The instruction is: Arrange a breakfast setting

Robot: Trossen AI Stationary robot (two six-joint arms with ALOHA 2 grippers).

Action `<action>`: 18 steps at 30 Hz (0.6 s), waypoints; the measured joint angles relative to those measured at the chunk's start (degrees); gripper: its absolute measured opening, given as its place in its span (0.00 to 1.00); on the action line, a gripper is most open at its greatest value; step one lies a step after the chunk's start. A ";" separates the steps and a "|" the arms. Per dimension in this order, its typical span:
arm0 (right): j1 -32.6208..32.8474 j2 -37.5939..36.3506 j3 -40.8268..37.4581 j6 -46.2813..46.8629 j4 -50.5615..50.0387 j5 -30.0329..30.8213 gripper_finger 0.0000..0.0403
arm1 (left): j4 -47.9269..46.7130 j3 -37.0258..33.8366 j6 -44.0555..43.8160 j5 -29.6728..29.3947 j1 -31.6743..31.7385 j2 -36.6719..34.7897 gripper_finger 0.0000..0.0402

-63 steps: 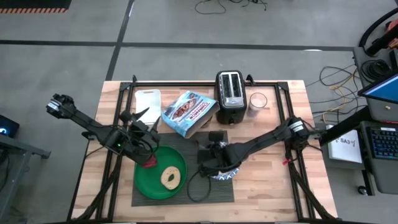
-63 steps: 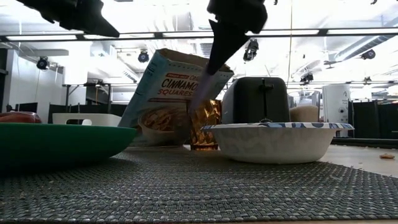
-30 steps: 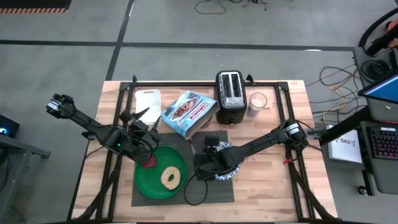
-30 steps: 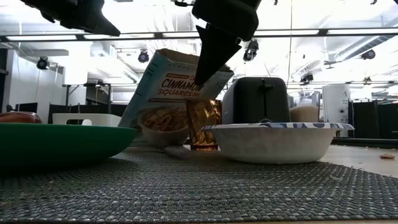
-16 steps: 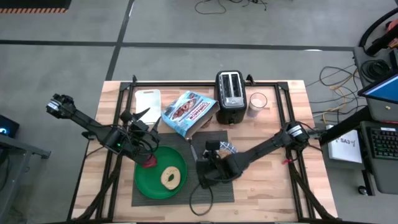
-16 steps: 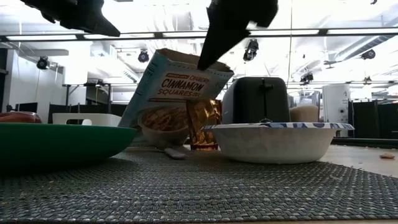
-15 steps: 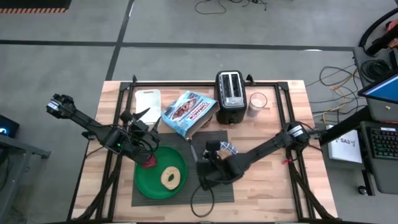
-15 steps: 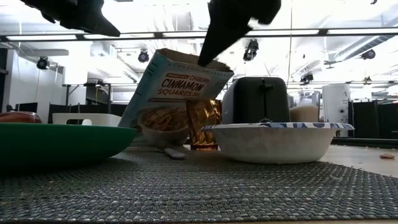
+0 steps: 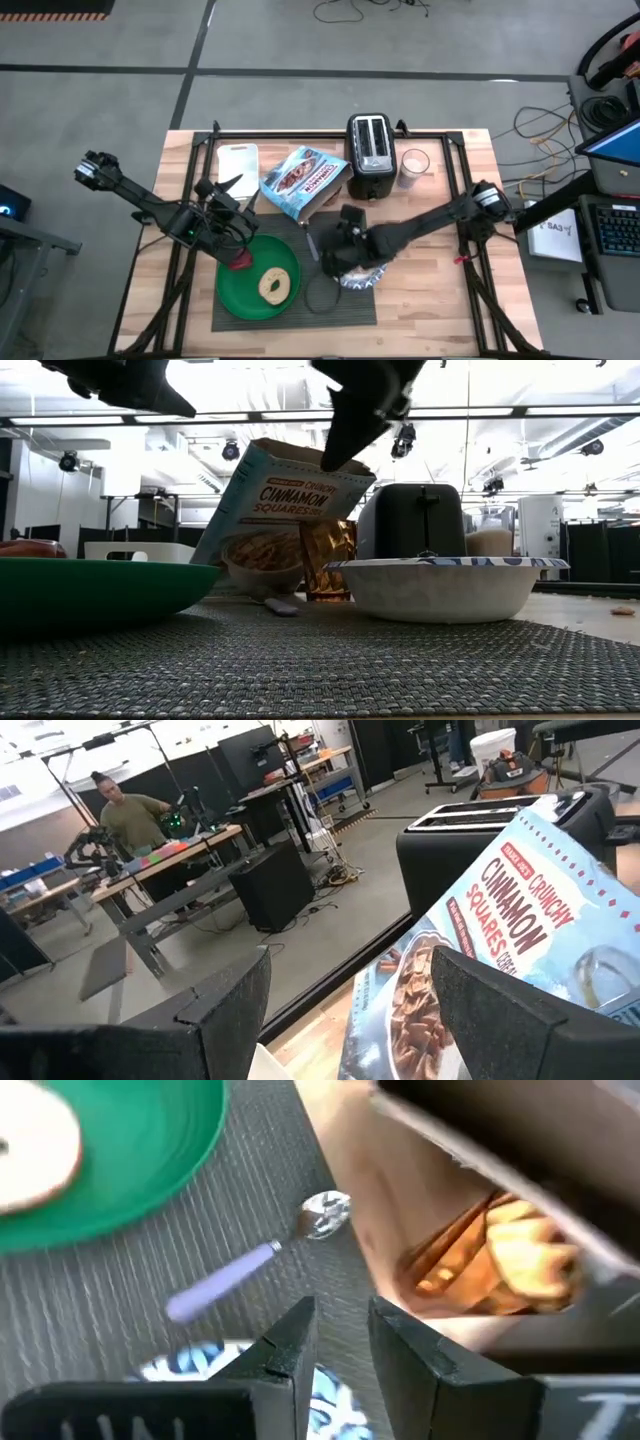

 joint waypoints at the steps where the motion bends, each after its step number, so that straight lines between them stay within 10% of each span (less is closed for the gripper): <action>1: -0.90 0.01 -0.02 1.62 1.08 -1.85 0.22 | 0.36 0.00 0.00 0.00 0.00 0.02 0.64; 9: -4.94 2.69 0.33 11.03 16.78 -19.26 0.23 | 1.33 0.18 3.33 -0.29 0.01 0.06 0.64; 18: -6.16 7.86 1.31 18.92 18.66 -19.29 0.25 | 1.28 1.97 5.25 -0.33 -0.02 0.10 0.64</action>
